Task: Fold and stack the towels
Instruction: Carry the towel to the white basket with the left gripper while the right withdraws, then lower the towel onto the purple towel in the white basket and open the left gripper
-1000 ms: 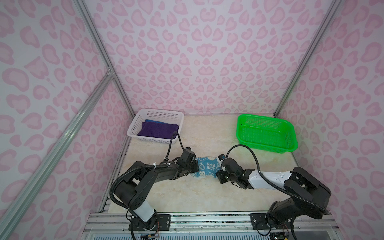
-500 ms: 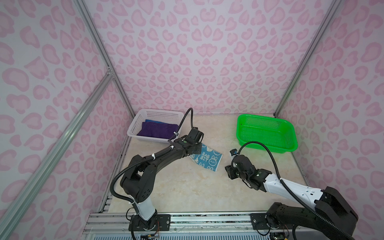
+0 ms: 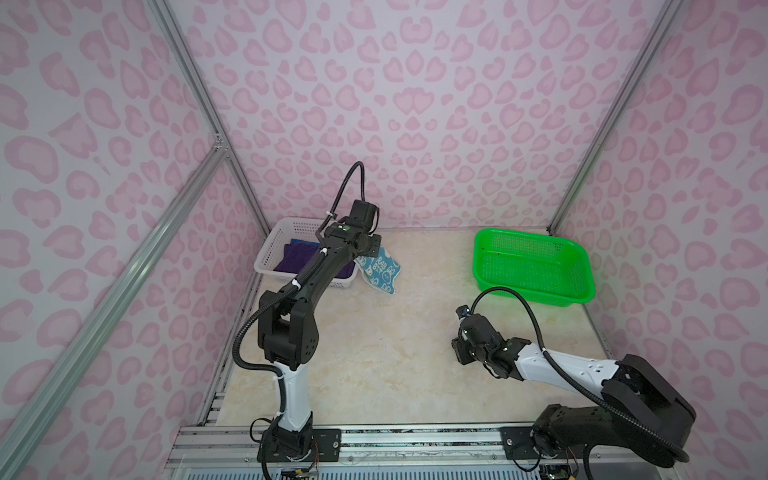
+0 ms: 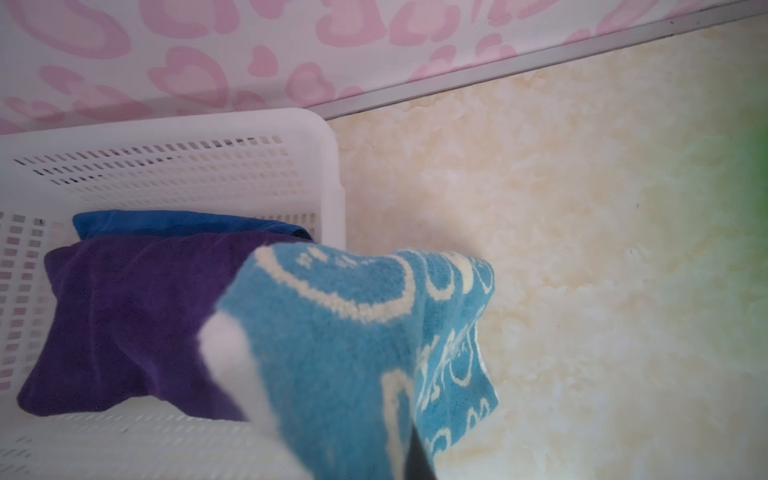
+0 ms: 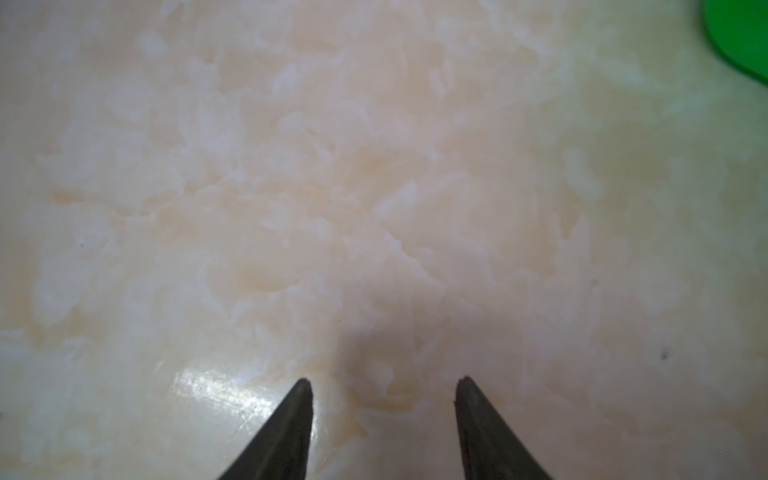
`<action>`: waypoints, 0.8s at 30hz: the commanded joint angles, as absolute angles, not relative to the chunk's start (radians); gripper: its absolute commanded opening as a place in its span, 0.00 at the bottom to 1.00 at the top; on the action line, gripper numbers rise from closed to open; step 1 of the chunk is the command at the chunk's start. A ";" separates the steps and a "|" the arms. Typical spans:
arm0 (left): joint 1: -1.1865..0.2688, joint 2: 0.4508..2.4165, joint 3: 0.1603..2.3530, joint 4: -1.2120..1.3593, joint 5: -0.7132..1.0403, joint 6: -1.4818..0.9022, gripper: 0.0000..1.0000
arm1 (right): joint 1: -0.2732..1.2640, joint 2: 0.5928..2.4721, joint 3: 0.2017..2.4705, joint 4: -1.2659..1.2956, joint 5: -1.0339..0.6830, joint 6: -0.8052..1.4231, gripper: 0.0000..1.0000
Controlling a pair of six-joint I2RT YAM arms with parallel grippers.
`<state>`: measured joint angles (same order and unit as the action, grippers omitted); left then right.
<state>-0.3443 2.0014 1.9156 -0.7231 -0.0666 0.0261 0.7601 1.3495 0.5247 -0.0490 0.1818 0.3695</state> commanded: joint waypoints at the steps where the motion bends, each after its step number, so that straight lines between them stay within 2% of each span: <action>1: -0.271 2.043 1.988 -0.817 0.034 0.056 0.03 | 0.761 1.386 0.544 -0.021 0.159 0.364 0.56; 15: 0.002 2.219 2.272 -0.999 0.112 0.098 0.03 | 0.815 1.455 0.593 -0.050 0.161 0.385 0.55; 24: 0.049 2.352 2.412 -1.077 0.036 0.099 0.03 | 0.833 1.519 0.662 -0.088 0.158 0.366 0.55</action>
<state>0.0486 2.3180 2.3806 -1.0264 0.0799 0.0902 0.8272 1.5013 0.6472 -0.0647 0.1562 0.3729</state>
